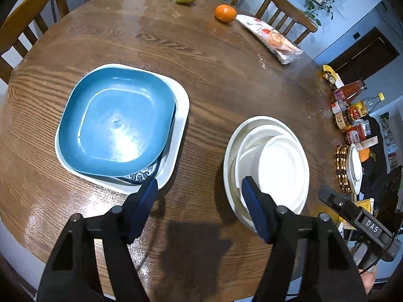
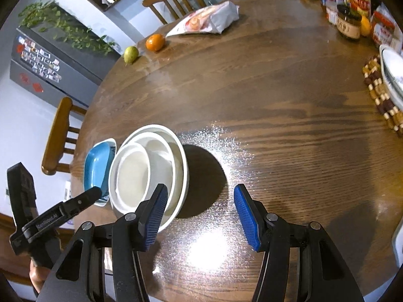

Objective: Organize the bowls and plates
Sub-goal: 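Move both tools to the rim of the nested white bowl stack, then close both tools on the nested bowl stack rim, then lift the nested bowls with both tools and carry them over the blue dish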

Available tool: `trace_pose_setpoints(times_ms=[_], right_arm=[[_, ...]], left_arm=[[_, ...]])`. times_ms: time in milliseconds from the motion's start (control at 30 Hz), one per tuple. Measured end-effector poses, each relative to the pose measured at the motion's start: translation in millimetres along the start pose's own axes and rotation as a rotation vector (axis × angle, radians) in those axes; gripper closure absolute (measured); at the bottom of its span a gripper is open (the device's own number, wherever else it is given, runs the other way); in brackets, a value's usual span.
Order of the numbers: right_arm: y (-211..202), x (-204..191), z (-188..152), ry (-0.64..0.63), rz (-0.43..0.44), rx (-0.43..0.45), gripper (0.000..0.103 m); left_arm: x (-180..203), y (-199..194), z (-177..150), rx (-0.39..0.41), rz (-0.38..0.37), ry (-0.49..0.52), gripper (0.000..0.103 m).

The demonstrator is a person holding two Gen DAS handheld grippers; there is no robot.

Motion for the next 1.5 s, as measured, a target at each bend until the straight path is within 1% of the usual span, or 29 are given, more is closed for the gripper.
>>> trace_pose_setpoints(times_ms=[67,133,167,200,233,400,567,633,667,733,767,800,833,867,900,933,967,1000,1033,1133,1267,1367,1500], right_arm=[[4.5,1.2,-1.1,0.005,0.002,-0.007,0.046],[8.8,1.4,-2.1,0.007,0.008,-0.014,0.049],[10.4,1.4,-2.5,0.007,0.008,-0.017,0.053],[12.8,1.9,-2.3,0.005,0.006,-0.020,0.055],[14.8,2.8,-2.7,0.003,-0.002,-0.025,0.055],[18.8,2.0,-2.1,-0.005,-0.015,-0.031,0.056],[25.5,2.0,-1.0,-0.018,-0.028,-0.047,0.056],[31.4,-0.6,-1.6,-0.016,-0.019,-0.060,0.061],[33.6,-0.8,-1.9,-0.013,-0.012,-0.067,0.063],[37.4,-2.5,-3.1,-0.005,-0.001,-0.075,0.065],[37.5,-3.3,-2.3,-0.007,0.000,-0.071,0.068],[37.3,-4.5,-1.4,-0.008,0.006,-0.067,0.073],[37.5,-5.6,-0.8,-0.003,0.020,-0.067,0.075],[37.9,-6.5,-0.9,0.006,0.033,-0.068,0.080],[38.0,-8.0,-0.6,0.012,0.042,-0.066,0.089],[37.6,-12.0,-0.4,0.006,0.057,-0.062,0.093],[36.9,-16.1,-0.9,-0.008,0.055,-0.058,0.093],[36.4,-19.4,-1.2,-0.037,0.030,-0.047,0.093],[35.9,-20.4,-1.0,-0.047,0.024,-0.043,0.093],[35.6,-20.6,-1.1,-0.035,0.028,-0.048,0.093],[34.1,-27.2,-1.8,-0.046,0.028,-0.049,0.092],[29.7,-34.9,2.3,-0.052,0.039,-0.038,0.092],[21.2,-56.7,11.7,-0.085,0.058,-0.013,0.092]], left_arm=[[0.7,2.8,0.7,-0.006,-0.006,-0.003,0.036],[-0.2,4.8,2.1,-0.004,0.005,-0.002,0.038],[-0.9,6.1,3.0,-0.004,0.009,-0.001,0.042],[-1.2,7.7,2.7,-0.011,0.010,-0.001,0.050],[-2.0,9.9,2.1,-0.021,0.014,-0.001,0.052],[0.2,15.6,1.4,-0.053,-0.006,-0.009,0.052],[0.9,19.8,3.2,-0.063,0.016,0.015,0.053],[2.5,24.0,0.3,-0.081,0.014,0.019,0.063],[6.6,27.2,-2.5,-0.095,0.008,0.027,0.066],[11.9,31.6,-6.2,-0.103,0.017,0.056,0.076],[14.1,31.8,-5.5,-0.096,0.016,0.062,0.078],[14.9,32.1,-4.6,-0.094,0.015,0.065,0.080],[15.6,32.3,-3.5,-0.092,0.010,0.063,0.083],[16.6,32.5,-2.5,-0.090,0.006,0.063,0.085],[19.0,33.2,-2.0,-0.086,-0.001,0.071,0.091],[22.0,33.2,-1.8,-0.082,-0.004,0.082,0.097],[26.0,33.0,-1.9,-0.073,-0.001,0.105,0.100],[27.3,33.1,-2.1,-0.065,0.013,0.121,0.102],[27.2,33.5,-1.2,-0.054,0.027,0.133,0.102],[25.6,34.6,-0.8,-0.052,0.013,0.120,0.102],[22.4,29.7,2.1,-0.027,0.030,0.131,0.102],[21.0,19.5,9.5,0.006,0.028,0.134,0.102],[14.5,1.4,22.4,0.061,0.035,0.137,0.102]])
Point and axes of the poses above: each gripper's, at about its wrist camera, not at the fingertips, and y roughly the way its jaws point, x to its right, z to its top, the point moved 10 cm from there along y, roughly the way its jaws point, and after that the axes turned 8 degrees about x, right-handed, at the moved point
